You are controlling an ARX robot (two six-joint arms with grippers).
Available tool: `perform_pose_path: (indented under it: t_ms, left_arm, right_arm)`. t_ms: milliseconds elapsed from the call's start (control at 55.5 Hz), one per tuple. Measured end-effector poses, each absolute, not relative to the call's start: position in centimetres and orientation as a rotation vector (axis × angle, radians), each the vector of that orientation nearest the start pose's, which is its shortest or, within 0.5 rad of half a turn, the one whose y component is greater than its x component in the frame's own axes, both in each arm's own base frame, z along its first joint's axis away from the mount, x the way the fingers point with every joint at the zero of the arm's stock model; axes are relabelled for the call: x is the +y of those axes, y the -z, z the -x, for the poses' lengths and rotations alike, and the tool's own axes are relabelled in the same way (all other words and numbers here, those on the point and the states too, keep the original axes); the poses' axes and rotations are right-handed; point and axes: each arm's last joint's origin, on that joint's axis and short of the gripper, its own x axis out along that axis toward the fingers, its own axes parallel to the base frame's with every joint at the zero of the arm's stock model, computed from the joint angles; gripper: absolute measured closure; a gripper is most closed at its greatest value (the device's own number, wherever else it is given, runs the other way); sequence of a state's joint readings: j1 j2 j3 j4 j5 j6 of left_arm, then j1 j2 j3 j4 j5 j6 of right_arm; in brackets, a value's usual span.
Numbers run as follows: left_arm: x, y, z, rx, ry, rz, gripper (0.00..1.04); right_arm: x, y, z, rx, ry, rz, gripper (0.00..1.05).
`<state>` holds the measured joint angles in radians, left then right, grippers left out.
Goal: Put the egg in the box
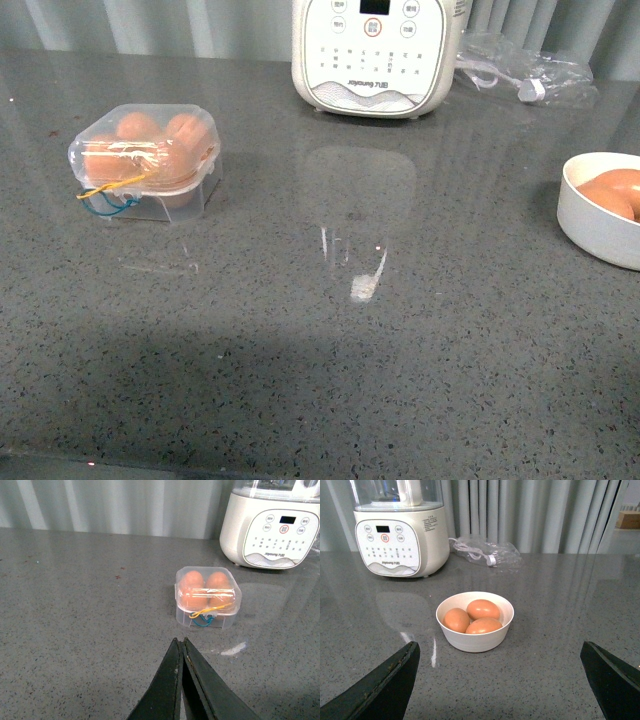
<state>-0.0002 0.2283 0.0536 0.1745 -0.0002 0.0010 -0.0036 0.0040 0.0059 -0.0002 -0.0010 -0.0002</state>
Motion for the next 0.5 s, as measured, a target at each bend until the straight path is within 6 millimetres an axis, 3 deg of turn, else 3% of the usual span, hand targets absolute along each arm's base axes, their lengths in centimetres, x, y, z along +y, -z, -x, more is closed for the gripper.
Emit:
perform_pose_path:
  t_ms: [270, 504]
  left_arm:
    - [0.0, -17.0, -10.2, 0.024, 0.000, 0.001, 1.01]
    - [0.0, -17.3, -9.6, -0.027, 0.000, 0.001, 1.01]
  right_arm:
    - [0.0, -16.5, -9.8, -0.002, 0.003, 0.000, 0.07]
    - [0.0, -16.5, -9.8, -0.002, 0.003, 0.000, 0.07]
